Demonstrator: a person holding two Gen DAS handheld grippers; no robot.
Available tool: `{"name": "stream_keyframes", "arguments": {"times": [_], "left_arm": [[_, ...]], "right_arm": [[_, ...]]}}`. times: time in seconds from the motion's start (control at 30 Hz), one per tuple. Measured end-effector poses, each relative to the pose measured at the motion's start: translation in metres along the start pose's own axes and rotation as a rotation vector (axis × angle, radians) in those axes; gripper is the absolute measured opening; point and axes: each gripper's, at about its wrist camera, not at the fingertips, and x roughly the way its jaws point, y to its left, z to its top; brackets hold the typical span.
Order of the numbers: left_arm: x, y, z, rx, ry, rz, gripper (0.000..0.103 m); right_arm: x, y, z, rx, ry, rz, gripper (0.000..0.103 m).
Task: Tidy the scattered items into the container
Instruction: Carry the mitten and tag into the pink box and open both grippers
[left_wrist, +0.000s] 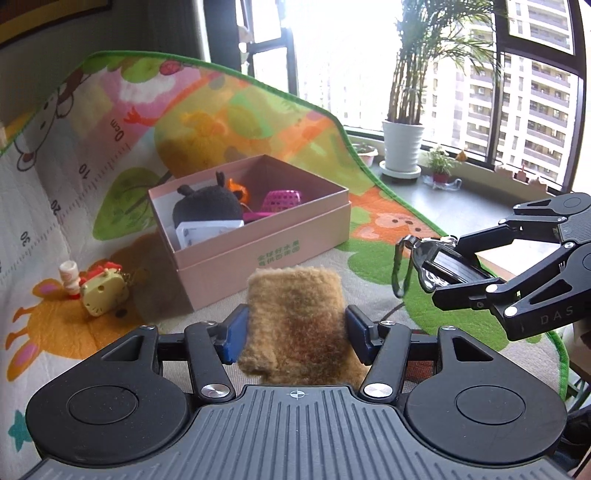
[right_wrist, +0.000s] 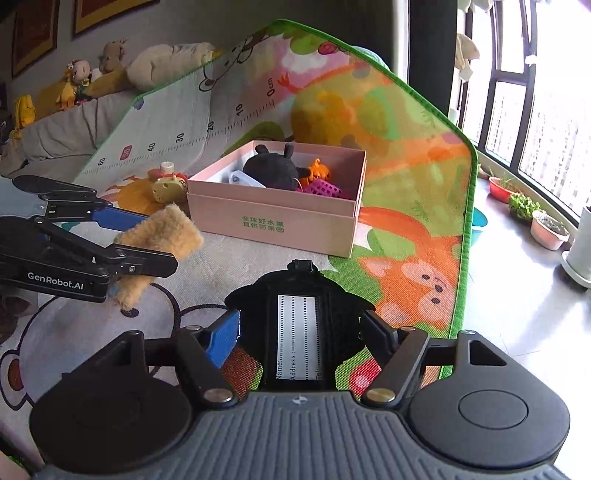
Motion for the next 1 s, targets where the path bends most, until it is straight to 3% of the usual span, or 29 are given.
{"name": "stream_keyframes", "arguments": {"times": [0.23,0.37,0.5,0.53,0.57,0.63,0.77,1.0], "left_arm": [[-0.009,0.003,0.022,0.028,-0.075,0.017,0.061],[0.002,0.016,0.051,0.059,-0.137,0.057,0.061],[0.032,0.044,0.087,0.035,-0.196,0.093,0.062],[0.042,0.051,0.094,0.025,-0.214,0.099,0.065],[0.054,0.058,0.100,0.013,-0.221,0.104,0.079],[0.074,0.072,0.106,-0.028,-0.200,0.115,0.097],[0.069,0.091,0.085,-0.096,-0.157,0.098,0.098],[0.038,0.108,0.012,-0.175,-0.039,0.154,0.101]], "right_arm": [[-0.018,-0.001,0.030,-0.016,-0.065,0.027,0.072],[-0.013,-0.013,0.081,-0.017,-0.137,0.051,0.072],[0.020,-0.033,0.145,0.058,-0.177,0.086,0.071],[0.033,-0.038,0.160,0.083,-0.179,0.091,0.072],[0.048,-0.043,0.173,0.108,-0.176,0.100,0.072],[0.079,-0.051,0.193,0.135,-0.144,0.129,0.077],[0.107,-0.056,0.205,0.149,-0.128,0.098,0.079],[0.124,-0.050,0.197,0.114,-0.083,0.077,0.079]]}}
